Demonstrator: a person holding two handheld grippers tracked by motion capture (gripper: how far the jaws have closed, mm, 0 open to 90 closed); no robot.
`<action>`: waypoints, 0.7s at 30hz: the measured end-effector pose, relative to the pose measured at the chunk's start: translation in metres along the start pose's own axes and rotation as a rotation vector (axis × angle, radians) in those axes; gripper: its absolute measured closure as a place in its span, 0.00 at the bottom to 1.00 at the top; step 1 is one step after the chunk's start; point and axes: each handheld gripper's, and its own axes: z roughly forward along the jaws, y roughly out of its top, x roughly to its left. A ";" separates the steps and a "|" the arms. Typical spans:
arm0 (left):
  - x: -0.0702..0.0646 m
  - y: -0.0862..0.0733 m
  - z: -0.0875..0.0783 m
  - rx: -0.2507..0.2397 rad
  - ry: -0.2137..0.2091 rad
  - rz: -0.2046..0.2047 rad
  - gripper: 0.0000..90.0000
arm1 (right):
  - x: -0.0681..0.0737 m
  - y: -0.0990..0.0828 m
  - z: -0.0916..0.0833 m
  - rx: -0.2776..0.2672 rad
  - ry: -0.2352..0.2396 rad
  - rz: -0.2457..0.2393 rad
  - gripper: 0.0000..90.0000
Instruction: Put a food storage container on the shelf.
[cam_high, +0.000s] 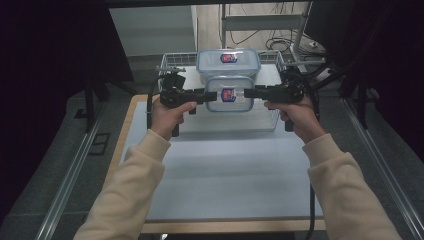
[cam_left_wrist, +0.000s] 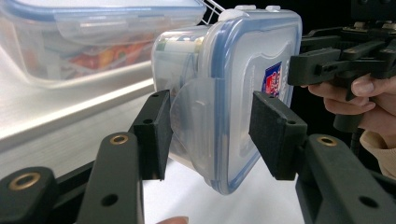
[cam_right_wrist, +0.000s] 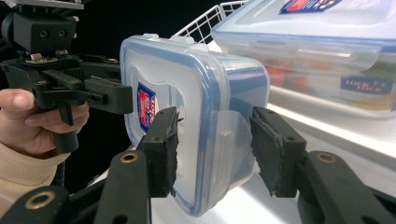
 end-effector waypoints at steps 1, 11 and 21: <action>0.000 0.002 0.000 -0.002 0.001 0.001 0.55 | -0.001 0.002 0.000 -0.004 0.001 -0.002 0.58; 0.004 0.017 0.001 -0.006 0.005 0.014 0.56 | -0.006 0.019 0.001 -0.011 0.004 -0.005 0.58; 0.010 0.032 0.000 -0.008 0.006 0.017 0.56 | -0.011 0.034 0.005 -0.017 0.008 0.007 0.58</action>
